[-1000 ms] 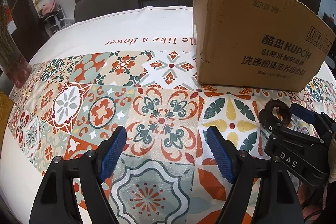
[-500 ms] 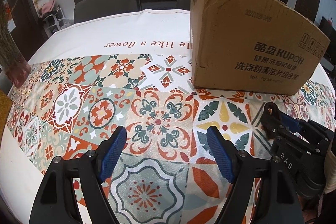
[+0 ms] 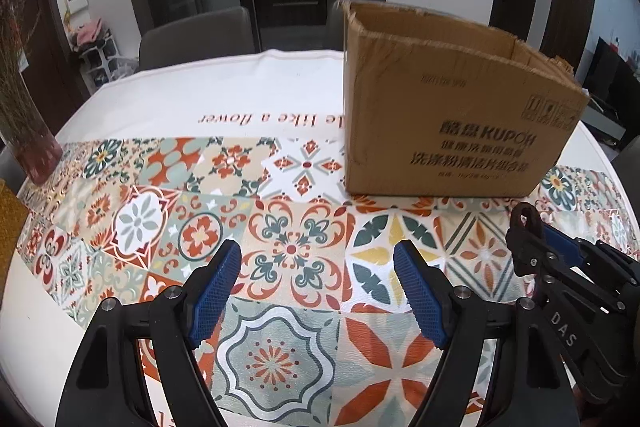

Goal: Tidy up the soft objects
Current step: 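Lift and carry the hair tie with the right gripper over the box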

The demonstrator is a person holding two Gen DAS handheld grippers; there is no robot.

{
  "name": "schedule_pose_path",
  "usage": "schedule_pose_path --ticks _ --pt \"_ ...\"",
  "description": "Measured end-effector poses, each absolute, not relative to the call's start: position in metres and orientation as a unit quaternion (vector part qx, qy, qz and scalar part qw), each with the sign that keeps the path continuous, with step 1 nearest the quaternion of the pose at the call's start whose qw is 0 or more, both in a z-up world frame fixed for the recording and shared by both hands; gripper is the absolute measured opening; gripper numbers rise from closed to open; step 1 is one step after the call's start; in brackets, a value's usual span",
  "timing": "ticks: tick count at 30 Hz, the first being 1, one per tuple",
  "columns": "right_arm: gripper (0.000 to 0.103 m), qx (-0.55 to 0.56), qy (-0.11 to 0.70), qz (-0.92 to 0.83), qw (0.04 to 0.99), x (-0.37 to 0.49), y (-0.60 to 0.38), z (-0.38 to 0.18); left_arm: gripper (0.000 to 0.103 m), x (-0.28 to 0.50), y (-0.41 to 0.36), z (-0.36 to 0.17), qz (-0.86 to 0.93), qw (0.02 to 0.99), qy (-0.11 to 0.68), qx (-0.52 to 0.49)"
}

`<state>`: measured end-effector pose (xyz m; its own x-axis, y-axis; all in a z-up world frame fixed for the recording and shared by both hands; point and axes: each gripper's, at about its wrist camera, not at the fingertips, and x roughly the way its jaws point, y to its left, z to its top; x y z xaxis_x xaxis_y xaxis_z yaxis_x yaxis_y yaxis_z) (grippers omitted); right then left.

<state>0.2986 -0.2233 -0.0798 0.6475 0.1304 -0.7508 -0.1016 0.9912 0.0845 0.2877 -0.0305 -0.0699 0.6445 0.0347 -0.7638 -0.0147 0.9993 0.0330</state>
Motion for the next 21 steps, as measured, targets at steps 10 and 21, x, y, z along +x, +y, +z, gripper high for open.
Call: schedule_pose_path --ticks 10,21 --pt "0.023 0.031 0.364 0.055 0.929 0.277 -0.231 -0.036 0.083 0.272 -0.035 -0.033 0.003 0.927 0.376 0.015" --pt "0.023 0.03 0.31 0.057 0.948 0.278 -0.231 0.011 0.085 0.274 -0.034 0.001 -0.005 0.941 0.339 0.004"
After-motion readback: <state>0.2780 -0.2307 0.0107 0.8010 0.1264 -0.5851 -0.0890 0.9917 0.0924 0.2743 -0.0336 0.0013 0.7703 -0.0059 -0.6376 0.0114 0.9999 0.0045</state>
